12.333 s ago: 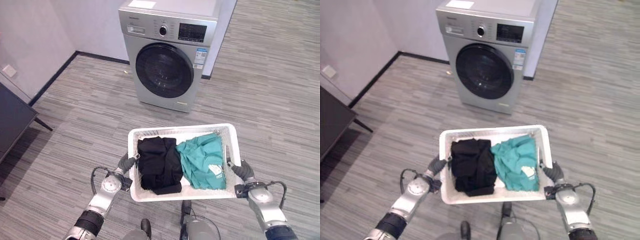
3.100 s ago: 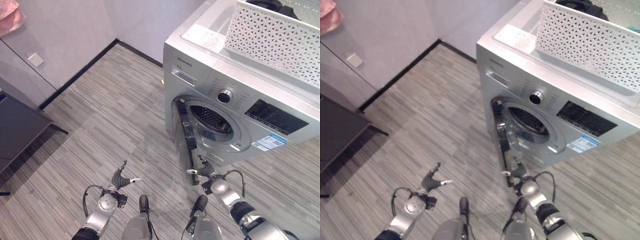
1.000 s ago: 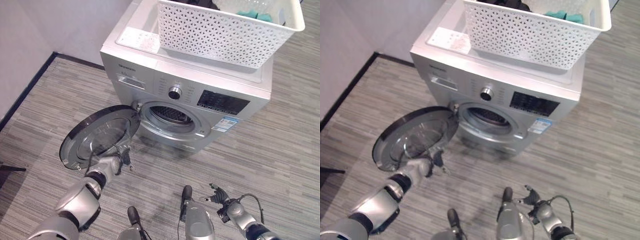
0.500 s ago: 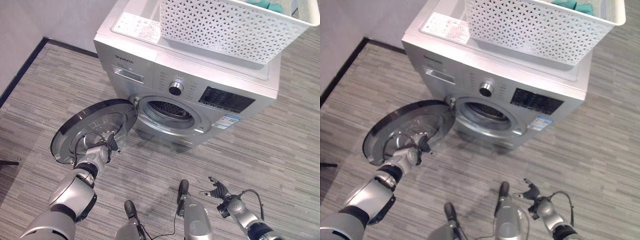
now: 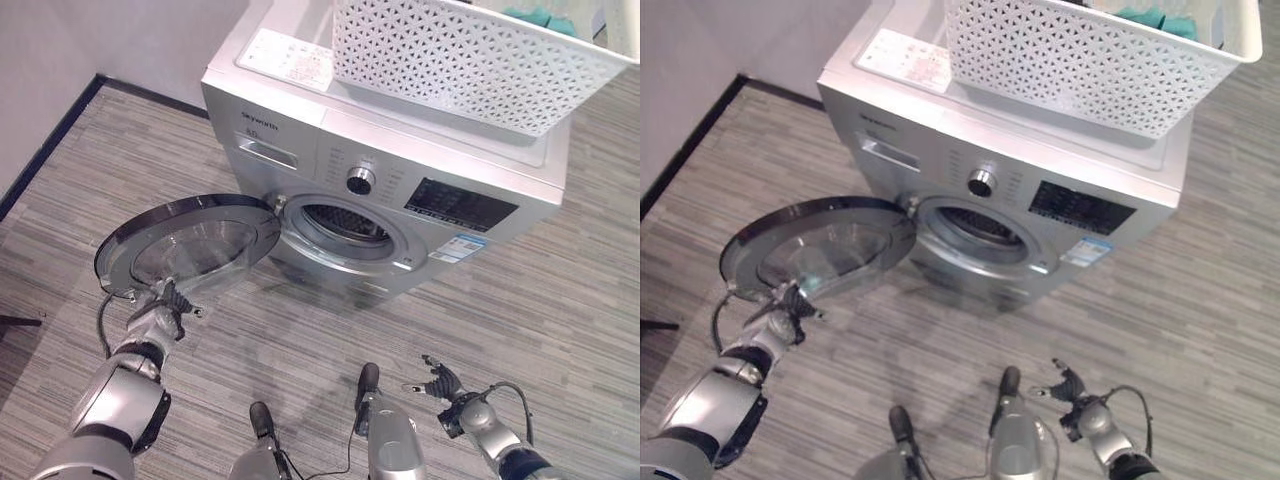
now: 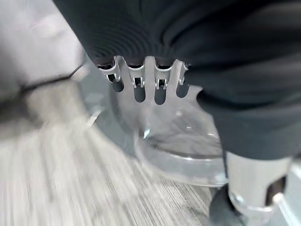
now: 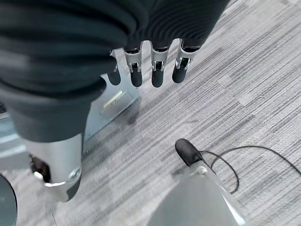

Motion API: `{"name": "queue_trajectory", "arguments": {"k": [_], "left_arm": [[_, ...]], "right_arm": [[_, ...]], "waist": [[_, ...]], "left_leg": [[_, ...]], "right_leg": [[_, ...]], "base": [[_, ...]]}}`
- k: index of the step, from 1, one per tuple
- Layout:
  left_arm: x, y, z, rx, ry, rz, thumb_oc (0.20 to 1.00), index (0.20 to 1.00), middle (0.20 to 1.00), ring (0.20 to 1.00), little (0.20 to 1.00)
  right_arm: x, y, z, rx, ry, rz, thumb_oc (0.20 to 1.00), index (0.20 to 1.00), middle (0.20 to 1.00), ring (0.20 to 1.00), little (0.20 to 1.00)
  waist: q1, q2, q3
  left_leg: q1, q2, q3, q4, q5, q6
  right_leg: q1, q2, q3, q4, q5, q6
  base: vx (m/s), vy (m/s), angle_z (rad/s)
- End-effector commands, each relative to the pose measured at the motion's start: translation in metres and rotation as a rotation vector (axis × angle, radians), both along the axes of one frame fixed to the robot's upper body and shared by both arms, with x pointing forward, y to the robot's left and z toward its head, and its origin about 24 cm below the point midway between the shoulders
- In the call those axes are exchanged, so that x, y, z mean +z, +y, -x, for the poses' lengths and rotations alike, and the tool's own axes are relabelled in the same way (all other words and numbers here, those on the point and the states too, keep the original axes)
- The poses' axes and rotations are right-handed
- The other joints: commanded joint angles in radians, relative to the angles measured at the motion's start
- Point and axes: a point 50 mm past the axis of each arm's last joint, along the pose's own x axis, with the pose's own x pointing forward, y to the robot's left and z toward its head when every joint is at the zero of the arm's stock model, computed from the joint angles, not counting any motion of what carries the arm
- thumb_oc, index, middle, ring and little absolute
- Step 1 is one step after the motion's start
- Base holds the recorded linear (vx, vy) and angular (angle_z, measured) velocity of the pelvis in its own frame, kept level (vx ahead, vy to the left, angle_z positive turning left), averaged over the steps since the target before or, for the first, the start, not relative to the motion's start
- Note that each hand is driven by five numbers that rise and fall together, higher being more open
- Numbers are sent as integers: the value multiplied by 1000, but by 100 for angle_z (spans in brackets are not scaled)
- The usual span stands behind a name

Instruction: Grab the laundry basket,head to the washer,open it,put in the laundry and shut it.

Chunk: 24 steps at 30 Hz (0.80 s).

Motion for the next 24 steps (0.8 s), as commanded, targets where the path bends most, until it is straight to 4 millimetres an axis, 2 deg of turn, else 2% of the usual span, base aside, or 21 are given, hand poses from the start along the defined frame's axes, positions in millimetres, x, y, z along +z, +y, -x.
{"name": "queue_trajectory", "arguments": {"k": [1,2,3,4,6,7,8,9,10,11,12,13,14,17,18,19,20,21,22,23,24], "left_arm": [[-19,-10,12,61,-28,140,1000,1000,1000,1000,1000],[-47,-30,30,60,7,245,1000,1000,1000,1000,1000],[-47,-31,31,60,9,246,1000,1000,1000,1000,1000],[-72,-48,54,82,50,356,1000,1000,1000,1000,1000],[-92,-59,78,120,85,472,1000,1000,1000,1000,1000],[-92,-59,79,121,87,473,1000,1000,1000,1000,1000],[-108,-72,101,162,119,578,1000,1000,1000,1000,1000],[-115,-78,112,178,139,610,1000,1000,1000,1000,1000],[-115,-78,112,178,140,611,1000,1000,1000,1000,1000],[-126,-87,127,198,188,626,1000,1000,1000,1000,1000],[-126,-88,128,198,189,626,1000,1000,1000,1000,1000],[-139,-100,146,260,259,676,1000,1000,1000,1000,1000],[-143,-105,154,282,290,706,1000,1000,1000,1000,1000],[-151,-116,168,285,354,747,1000,1000,1000,1000,1000],[-151,-116,168,280,360,739,1000,1000,1000,1000,1000],[-151,-116,167,280,360,739,1000,1000,1000,1000,1000],[-151,-117,166,275,362,735,1000,1000,1000,1000,1000],[-150,-119,163,256,365,721,1000,1000,1000,1000,1000],[-150,-119,163,246,367,716,1000,1000,1000,1000,1000],[-148,-123,158,219,358,714,1000,1000,1000,1000,1000],[-146,-125,153,205,345,717,1000,1000,1000,1000,1000]], "right_arm": [[-15,-5,27,-177,46,-108,1000,1000,1000,1000,1000],[-17,-14,34,-297,41,-148,1000,1000,1000,1000,1000],[-17,-15,35,-297,43,-147,1000,1000,1000,1000,1000],[-20,-24,46,-405,47,-180,1000,1000,1000,1000,1000],[-21,-33,55,-476,50,-192,1000,1000,1000,1000,1000],[-21,-33,56,-476,52,-191,1000,1000,1000,1000,1000],[-27,-36,68,-512,86,-196,1000,1000,1000,1000,1000],[-29,-36,72,-528,97,-200,1000,1000,1000,1000,1000],[-29,-36,72,-528,98,-199,1000,1000,1000,1000,1000],[-33,-34,78,-539,121,-205,1000,1000,1000,1000,1000],[-33,-35,78,-539,122,-204,1000,1000,1000,1000,1000],[-41,-28,88,-534,190,-197,1000,1000,1000,1000,1000],[-46,-25,93,-528,227,-192,1000,1000,1000,1000,1000],[-56,-13,105,-492,325,-175,1000,1000,1000,1000,1000],[-57,-9,105,-481,344,-177,1000,1000,1000,1000,1000],[-57,-9,105,-481,343,-177,1000,1000,1000,1000,1000],[-59,-6,105,-469,353,-182,1000,1000,1000,1000,1000],[-59,-1,101,-448,357,-188,1000,1000,1000,1000,1000],[-59,1,98,-437,355,-191,1000,1000,1000,1000,1000],[-58,3,95,-428,349,-196,1000,1000,1000,1000,1000],[-57,4,91,-431,339,-203,1000,1000,1000,1000,1000]], "waist": [[9,-10,-63],[9,5,-83],[10,7,-84],[9,21,-103],[13,34,-122],[14,35,-123],[19,45,-142],[23,49,-151],[23,51,-152],[28,54,-165],[29,57,-166],[34,59,-186],[38,60,-193],[60,49,-202],[74,40,-197],[72,40,-196],[83,31,-190],[88,8,-186],[89,4,-186],[98,8,-179],[102,3,-174]], "left_leg": [[204,40,29,6,-204,-30],[213,47,39,18,-207,-33],[213,48,40,18,-207,-33],[216,59,52,45,-212,-41],[223,74,60,78,-210,-47],[223,76,61,78,-211,-48],[234,94,65,108,-190,-60],[239,107,64,127,-170,-68],[240,108,65,127,-170,-69],[246,127,64,155,-142,-79],[247,129,65,155,-141,-81],[247,161,65,208,-97,-96],[241,177,64,240,-84,-96],[175,237,19,447,8,-93],[149,238,-18,528,48,-85],[146,240,-21,533,47,-86],[117,236,-59,605,77,-78],[88,220,-81,649,130,-59],[80,231,-85,665,156,-59],[57,253,-100,689,138,-59],[31,258,-99,668,116,-46]], "right_leg": [[-155,8,61,-154,161,86],[-141,16,68,-148,138,75],[-141,17,68,-147,137,75],[-120,28,77,-143,108,61],[-96,48,83,-142,81,46],[-96,49,83,-142,80,45],[-69,75,88,-144,58,29],[-57,89,92,-146,46,21],[-56,91,92,-147,46,20],[-37,115,98,-150,25,6],[-35,118,98,-150,25,5],[-8,160,104,-160,-3,-16],[13,180,106,-171,-16,-29],[101,253,123,-216,-46,-87],[129,271,135,-228,-49,-106],[130,272,134,-229,-49,-107],[151,283,141,-235,-52,-122],[159,273,141,-236,-46,-138],[171,277,140,-237,-53,-142],[193,286,154,-240,-70,-141],[201,276,153,-240,-75,-138]], "base": [[87,-6,-6],[46,-9,-4],[95,-25,-11],[78,-33,-12],[84,-49,-19],[112,-90,-24],[118,-108,-19],[118,-110,-17],[96,-116,-17],[62,-78,-14],[131,-185,-15],[107,-170,-20],[139,-235,-27],[124,-227,-36],[73,-133,-52],[56,-120,-46],[-16,-103,-40],[-6,-120,-12],[34,-68,-12],[69,-6,-20],[69,37,-39]]}}
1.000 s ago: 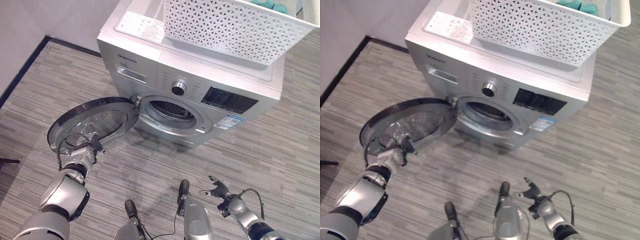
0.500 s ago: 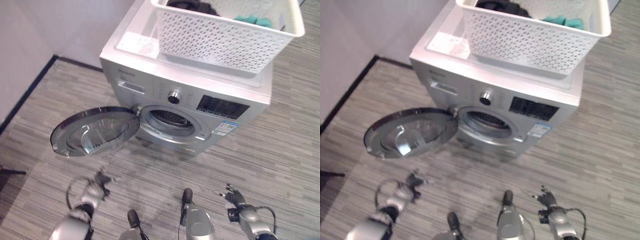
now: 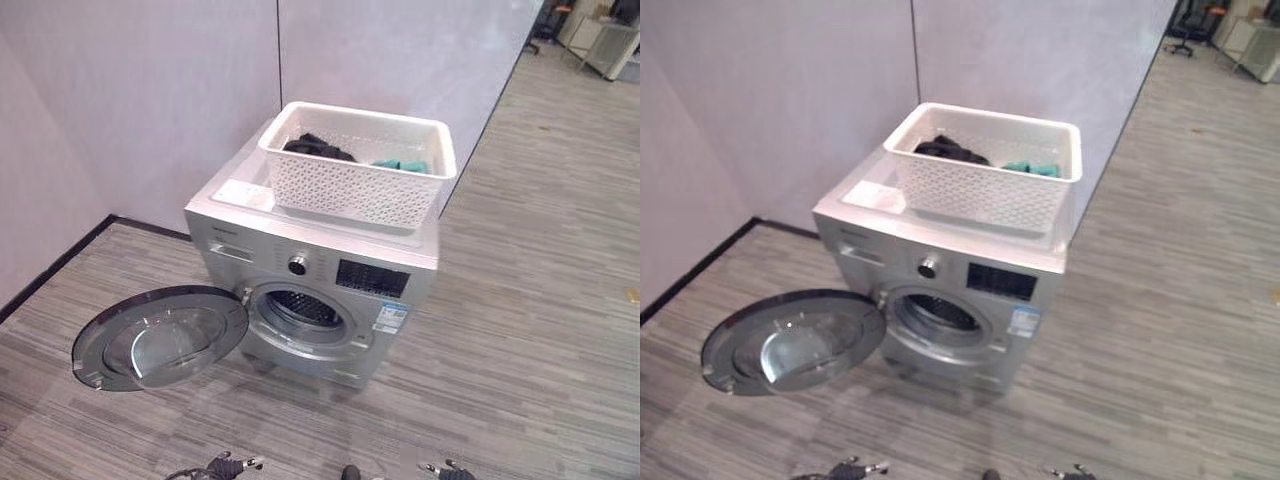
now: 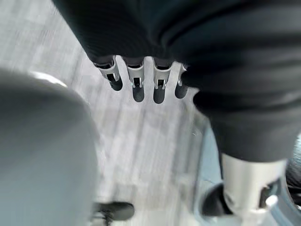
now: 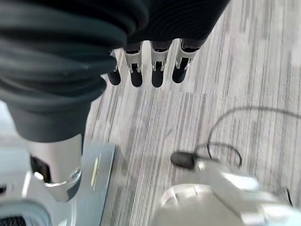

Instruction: Grab the laundry basket,head to the washer,open it,put in the laundry and shut it.

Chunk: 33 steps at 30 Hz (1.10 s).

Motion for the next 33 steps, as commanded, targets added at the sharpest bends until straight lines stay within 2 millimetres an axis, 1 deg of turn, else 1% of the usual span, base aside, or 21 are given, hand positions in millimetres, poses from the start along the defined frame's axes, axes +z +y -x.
{"name": "queue_trajectory", "arguments": {"k": [1,4,5,6,8,9,10,13,15,18,19,22,24,25,26,27,29,30,31,32,33], "left_arm": [[13,-16,-38,-83,-122,13,1000,1000,1000,1000,1000],[23,-26,-58,-124,-202,22,1000,1000,1000,1000,1000],[30,-29,-70,-135,-258,27,1000,1000,1000,1000,1000],[34,-31,-77,-132,-293,32,1000,1000,1000,1000,1000],[36,-33,-80,-132,-308,41,1000,1000,1000,1000,1000],[40,-34,-85,-124,-339,47,1000,1000,1000,1000,1000],[41,-37,-84,-118,-358,69,1000,1000,1000,1000,1000],[41,-35,-81,-129,-357,71,1000,1000,1000,1000,1000],[38,-28,-74,-123,-339,63,1000,1000,1000,1000,1000],[41,-21,-74,-119,-356,55,1000,1000,1000,1000,1000],[44,-15,-75,-111,-373,48,1000,1000,1000,1000,1000],[44,-14,-75,-116,-377,50,1000,1000,1000,1000,1000],[49,-8,-77,-120,-400,47,1000,1000,1000,1000,1000],[52,-5,-78,-128,-413,45,1000,1000,1000,1000,1000],[52,-5,-78,-128,-412,45,1000,1000,1000,1000,1000],[54,-2,-78,-142,-419,45,1000,1000,1000,1000,1000],[55,-2,-78,-142,-419,45,1000,1000,1000,1000,1000],[56,2,-78,-149,-423,36,1000,1000,1000,1000,1000],[60,6,-80,-161,-432,24,1000,1000,1000,1000,1000],[60,6,-80,-162,-433,24,1000,1000,1000,1000,1000],[59,7,-79,-161,-424,21,1000,1000,1000,1000,1000]], "right_arm": [[5,-6,-18,15,-39,16,1000,1000,1000,1000,1000],[11,-12,-31,-40,-90,23,1000,1000,1000,1000,1000],[16,-17,-41,-83,-129,28,1000,1000,1000,1000,1000],[18,-19,-45,-104,-148,27,1000,1000,1000,1000,1000],[19,-20,-46,-122,-154,22,1000,1000,1000,1000,1000],[20,-23,-48,-140,-161,27,1000,1000,1000,1000,1000],[19,-27,-42,-158,-151,27,1000,1000,1000,1000,1000],[19,-33,-38,-188,-150,31,1000,1000,1000,1000,1000],[21,-39,-36,-244,-160,26,1000,1000,1000,1000,1000],[22,-44,-35,-297,-178,16,1000,1000,1000,1000,1000],[25,-50,-37,-345,-200,16,1000,1000,1000,1000,1000],[26,-54,-36,-379,-206,15,1000,1000,1000,1000,1000],[34,-74,-36,-486,-240,29,1000,1000,1000,1000,1000],[42,-90,-36,-555,-275,54,1000,1000,1000,1000,1000],[42,-90,-36,-555,-275,54,1000,1000,1000,1000,1000],[53,-111,-34,-608,-313,103,1000,1000,1000,1000,1000],[53,-111,-35,-608,-314,102,1000,1000,1000,1000,1000],[68,-132,-38,-671,-372,148,1000,1000,1000,1000,1000],[87,-154,-41,-737,-455,210,1000,1000,1000,1000,1000],[87,-154,-42,-738,-455,210,1000,1000,1000,1000,1000],[98,-164,-43,-777,-507,243,1000,1000,1000,1000,1000]], "waist": [[-5,4,75],[-4,-6,91],[11,-18,111],[25,-14,124],[35,-7,134],[43,2,142],[41,23,138],[32,32,121],[28,37,105],[27,35,99],[28,31,96],[30,28,94],[33,22,90],[33,19,89],[34,18,89],[34,19,89],[36,18,86],[33,19,97],[23,20,119],[25,19,117],[19,22,126]], "left_leg": [[60,39,87,150,1,89],[29,43,160,-20,-77,88],[-43,-2,157,-114,-78,89],[-72,-29,130,-157,-66,79],[-71,-45,104,-201,-53,67],[-71,-74,59,-232,-52,60],[-24,-94,40,-291,-81,57],[-9,-109,55,-301,-93,58],[13,-142,85,-296,-124,76],[24,-173,108,-286,-151,96],[25,-198,115,-272,-174,114],[22,-209,118,-261,-186,122],[16,-243,121,-228,-226,153],[10,-269,114,-208,-248,178],[9,-270,114,-206,-249,179],[21,-300,104,-204,-276,210],[17,-302,106,-207,-271,211],[34,-326,94,-207,-290,238],[41,-347,75,-207,-295,262],[36,-347,77,-208,-289,262],[41,-351,69,-205,-296,269]], "right_leg": [[-1,-8,40,-40,-51,62],[17,-51,41,-43,-56,94],[20,-76,49,-48,-44,99],[32,-80,60,-48,-49,106],[41,-81,69,-48,-53,112],[46,-84,81,-48,-54,123],[61,-89,91,-48,-58,140],[66,-113,91,-48,-51,151],[75,-152,104,-47,-38,171],[75,-194,113,-34,-33,189],[71,-219,121,-20,-32,202],[70,-234,121,-11,-32,209],[63,-274,127,30,-35,227],[51,-297,137,79,-42,232],[48,-298,138,83,-44,233],[25,-314,151,164,-57,238],[18,-316,154,165,-55,238],[-18,-324,172,272,-32,236],[-68,-312,206,395,3,224],[-75,-312,209,396,7,223],[-99,-304,220,438,12,223]], "base": [[26,72,-29],[19,148,1],[-36,203,29],[-13,218,32],[54,133,2],[116,189,-59],[114,190,-52],[122,217,-68],[153,316,-7],[97,261,-22],[73,237,-9],[43,153,-8],[97,344,-4],[65,228,-5],[107,333,-2],[60,189,3],[47,173,5],[78,291,-5],[65,292,-4],[41,189,5],[58,111,33]]}}
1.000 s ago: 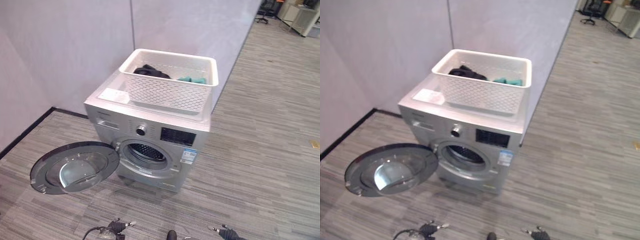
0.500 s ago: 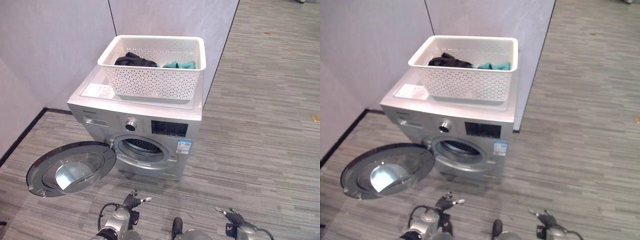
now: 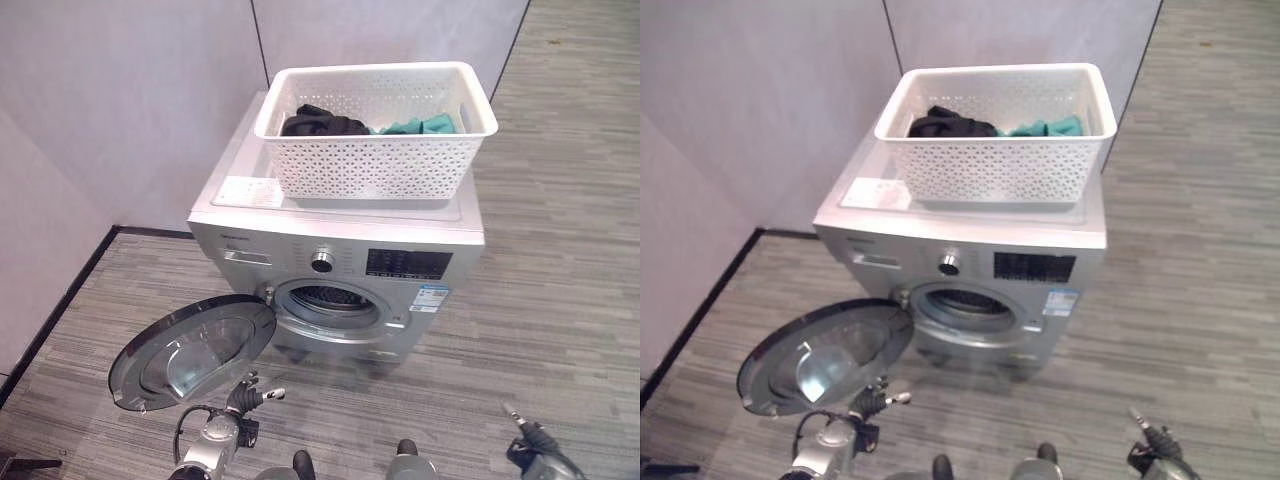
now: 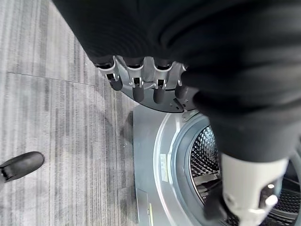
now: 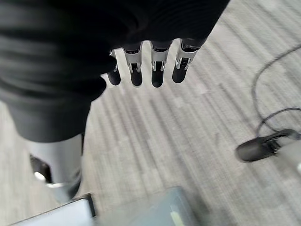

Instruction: Grab the laundry basket,head to the washer,open it,put in the laundry and shut it.

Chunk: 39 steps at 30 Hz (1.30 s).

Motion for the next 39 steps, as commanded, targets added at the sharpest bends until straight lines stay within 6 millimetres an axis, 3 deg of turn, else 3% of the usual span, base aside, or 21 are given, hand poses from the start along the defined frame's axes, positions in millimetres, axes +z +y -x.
{"name": "queue_trajectory", "arguments": {"k": [1,3,4,5,7,8,10,11,12,13,14,16,17,21,22,26,28,29,31,36,39], "left_arm": [[7,18,-5,-1,-37,-48,1000,1000,1000,1000,1000],[7,21,-3,20,-37,-52,1000,1000,1000,1000,1000],[8,23,-4,45,-46,-51,1000,1000,1000,1000,1000],[8,23,-4,44,-46,-51,1000,1000,1000,1000,1000],[9,24,-6,63,-59,-58,1000,1000,1000,1000,1000],[7,25,-5,76,-46,-78,1000,1000,1000,1000,1000],[4,24,-4,83,-35,-85,1000,1000,1000,1000,1000],[0,24,3,87,-8,-88,1000,1000,1000,1000,1000],[-2,23,5,85,2,-88,1000,1000,1000,1000,1000],[-2,23,5,86,2,-87,1000,1000,1000,1000,1000],[-4,22,8,70,14,-93,1000,1000,1000,1000,1000],[-6,21,9,58,25,-99,1000,1000,1000,1000,1000],[-6,19,10,32,30,-110,1000,1000,1000,1000,1000],[-8,17,13,-3,43,-107,1000,1000,1000,1000,1000],[-11,16,19,-32,57,-105,1000,1000,1000,1000,1000],[-14,12,27,-67,84,-86,1000,1000,1000,1000,1000],[-16,14,34,-77,103,-64,1000,1000,1000,1000,1000],[-16,13,34,-75,103,-61,1000,1000,1000,1000,1000],[-16,15,37,-97,115,-45,1000,1000,1000,1000,1000],[-15,18,40,-72,120,-9,1000,1000,1000,1000,1000],[-15,17,39,-65,118,5,1000,1000,1000,1000,1000]], "right_arm": [[39,-34,-12,-143,-136,165,1000,1000,1000,1000,1000],[69,-46,-23,-168,-232,288,1000,1000,1000,1000,1000],[106,-51,-36,-184,-353,438,1000,1000,1000,1000,1000],[106,-49,-36,-185,-351,440,1000,1000,1000,1000,1000],[144,-47,-48,-220,-507,570,1000,1000,1000,1000,1000],[182,-39,-50,-257,-650,710,1000,1000,1000,1000,1000],[197,-31,-51,-263,-702,772,1000,1000,1000,1000,1000],[237,-20,-57,-233,-811,920,1000,1000,1000,1000,1000],[258,-11,-62,-195,-887,975,1000,1000,1000,1000,1000],[258,-10,-62,-193,-886,977,1000,1000,1000,1000,1000],[284,5,-68,-134,-974,1062,1000,1000,1000,1000,1000],[297,15,-70,-99,-1017,1108,1000,1000,1000,1000,1000],[322,34,-80,15,-1112,1160,1000,1000,1000,1000,1000],[348,53,-103,204,-1152,1211,1000,1000,1000,1000,1000],[364,65,-115,355,-1120,1299,1000,1000,1000,1000,1000],[379,86,-140,601,-1053,1340,1000,1000,1000,1000,1000],[399,99,-166,826,-848,1457,1000,1000,1000,1000,1000],[400,100,-167,828,-850,1458,1000,1000,1000,1000,1000],[411,96,-193,909,-621,1501,1000,1000,1000,1000,1000],[425,99,-238,938,-323,1503,1000,1000,1000,1000,1000],[426,99,-248,927,-262,1476,1000,1000,1000,1000,1000]], "waist": [[1,-43,-18],[-9,-43,-19],[-22,-39,-18],[-22,-38,-17],[-41,-45,-12],[-51,-58,-25],[-47,-62,-42],[-36,-70,-74],[-28,-74,-88],[-29,-73,-89],[-15,-79,-103],[-10,-81,-111],[9,-97,-125],[26,-114,-130],[49,-128,-134],[66,-145,-142],[83,-163,-144],[80,-161,-144],[105,-181,-144],[121,-186,-137],[120,-182,-134]], "left_leg": [[-67,10,-55,139,-108,33],[-54,0,-63,127,-114,34],[-41,-7,-77,111,-118,30],[-40,-6,-79,110,-118,30],[-33,-16,-103,107,-124,24],[-32,-25,-128,105,-130,24],[-29,-25,-129,99,-131,23],[-22,-20,-128,90,-129,20],[-18,-15,-130,87,-127,18],[-17,-14,-130,85,-127,18],[-14,-5,-136,76,-123,12],[-10,3,-143,69,-121,7],[-7,15,-150,62,-114,-1],[-5,28,-156,53,-98,-14],[4,39,-159,46,-98,-21],[19,53,-161,25,-93,-29],[30,61,-155,11,-86,-35],[31,62,-155,11,-86,-35],[37,71,-153,2,-80,-41],[36,85,-157,-19,-58,-54],[31,89,-163,-26,-49,-59]], "right_leg": [[-60,-23,69,111,52,19],[-83,-19,76,66,65,26],[-98,-9,88,-10,72,37],[-94,-8,86,-16,74,37],[-106,8,139,-104,103,56],[-79,28,195,-145,100,63],[-64,30,199,-162,101,67],[-44,27,186,-183,116,67],[-37,28,179,-190,113,68],[-36,29,179,-192,113,68],[-24,34,164,-203,100,66],[-14,37,154,-209,89,64],[0,41,141,-221,73,57],[13,45,122,-234,64,48],[28,50,109,-245,55,45],[46,57,99,-265,47,40],[57,62,97,-282,49,34],[58,62,97,-282,49,34],[66,68,91,-295,51,30],[77,79,79,-312,51,20],[78,82,72,-318,52,19]], "base": [[98,117,29],[137,38,-1],[128,5,-10],[136,-21,-1],[115,-58,18],[146,-81,47],[140,-70,82],[160,-87,72],[160,-91,43],[93,-81,-1],[69,-79,-1],[59,-87,6],[41,-86,10],[3,-83,10],[24,-74,5],[23,-58,2],[-7,-41,0],[1,-25,5],[-2,-37,4],[-8,-25,1],[-8,-37,3]]}}
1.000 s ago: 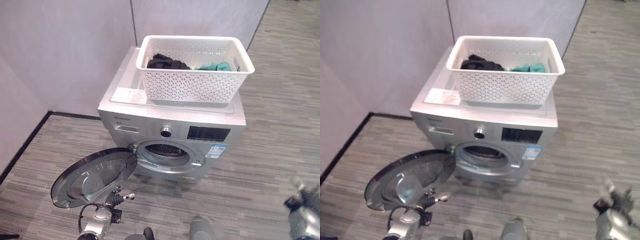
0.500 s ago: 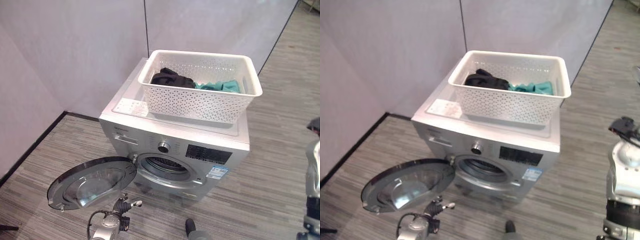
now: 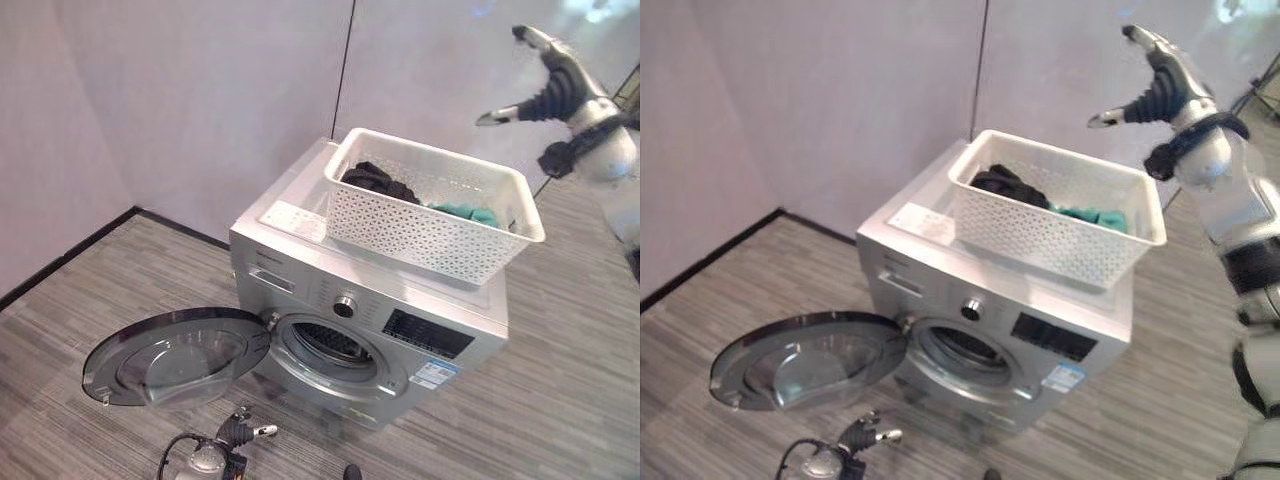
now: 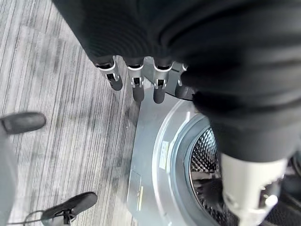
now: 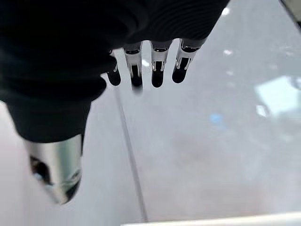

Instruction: Grab the laundry basket,head to the washer,open it,put in the laundry and shut it.

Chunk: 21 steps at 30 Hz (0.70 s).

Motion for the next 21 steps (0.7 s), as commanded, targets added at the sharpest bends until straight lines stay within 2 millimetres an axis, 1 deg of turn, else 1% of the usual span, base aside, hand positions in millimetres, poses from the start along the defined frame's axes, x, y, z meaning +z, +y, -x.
{"name": "queue_trajectory", "arguments": {"k": [1,3,4,5,6,9,10,11,12,14,21], "left_arm": [[8,6,-11,-7,-45,15,1000,1000,1000,1000,1000],[6,8,-9,2,-36,13,1000,1000,1000,1000,1000],[6,9,-7,8,-35,18,1000,1000,1000,1000,1000],[6,9,-7,10,-36,20,1000,1000,1000,1000,1000],[6,12,-6,15,-36,17,1000,1000,1000,1000,1000],[8,13,-9,18,-45,12,1000,1000,1000,1000,1000],[8,13,-9,18,-45,13,1000,1000,1000,1000,1000],[9,15,-10,17,-51,7,1000,1000,1000,1000,1000],[9,15,-10,17,-51,7,1000,1000,1000,1000,1000],[11,15,-15,15,-67,9,1000,1000,1000,1000,1000],[9,15,-15,31,-57,11,1000,1000,1000,1000,1000]], "right_arm": [[30,-16,-2,-129,6,51,1000,1000,1000,1000,1000],[29,-18,-5,-159,36,68,1000,1000,1000,1000,1000],[22,-23,-7,-197,77,73,1000,1000,1000,1000,1000],[22,-22,-8,-195,77,75,1000,1000,1000,1000,1000],[18,-26,-9,-224,105,87,1000,1000,1000,1000,1000],[15,-28,-10,-252,121,95,1000,1000,1000,1000,1000],[15,-28,-10,-252,121,95,1000,1000,1000,1000,1000],[16,-29,-10,-259,123,98,1000,1000,1000,1000,1000],[16,-29,-10,-259,123,98,1000,1000,1000,1000,1000],[16,-31,-9,-270,118,76,1000,1000,1000,1000,1000],[12,-45,-5,-324,133,52,1000,1000,1000,1000,1000]], "waist": [[33,-24,19],[37,-25,21],[47,-28,26],[44,-27,24],[55,-28,34],[69,-30,51],[68,-30,51],[79,-32,66],[77,-32,65],[89,-31,86],[114,-31,117]], "left_leg": [[-47,13,-16,50,-47,33],[-55,16,-23,46,-41,28],[-67,19,-33,42,-32,23],[-69,19,-35,42,-31,22],[-88,23,-48,39,-19,16],[-126,31,-70,39,-3,5],[-127,31,-70,40,-3,5],[-151,36,-84,43,6,-1],[-153,36,-85,44,6,-1],[-183,42,-106,48,18,-9],[-232,57,-150,51,41,-23]], "right_leg": [[-3,-49,-62,58,-97,16],[-4,-47,-70,55,-98,14],[-5,-44,-77,51,-99,13],[-5,-44,-79,51,-99,12],[-11,-41,-91,48,-100,11],[-27,-36,-112,46,-104,7],[-27,-36,-112,46,-104,7],[-39,-31,-123,48,-107,3],[-40,-31,-124,49,-107,3],[-53,-24,-143,54,-112,-4],[-67,-4,-184,54,-126,-18]], "base": [[1,-49,19],[-5,-51,16],[-4,-33,10],[-37,-72,18],[-48,-67,24],[-48,-69,30],[-45,-74,30],[-28,-48,21],[-45,-100,22],[-26,-84,16],[3,-67,25]]}}
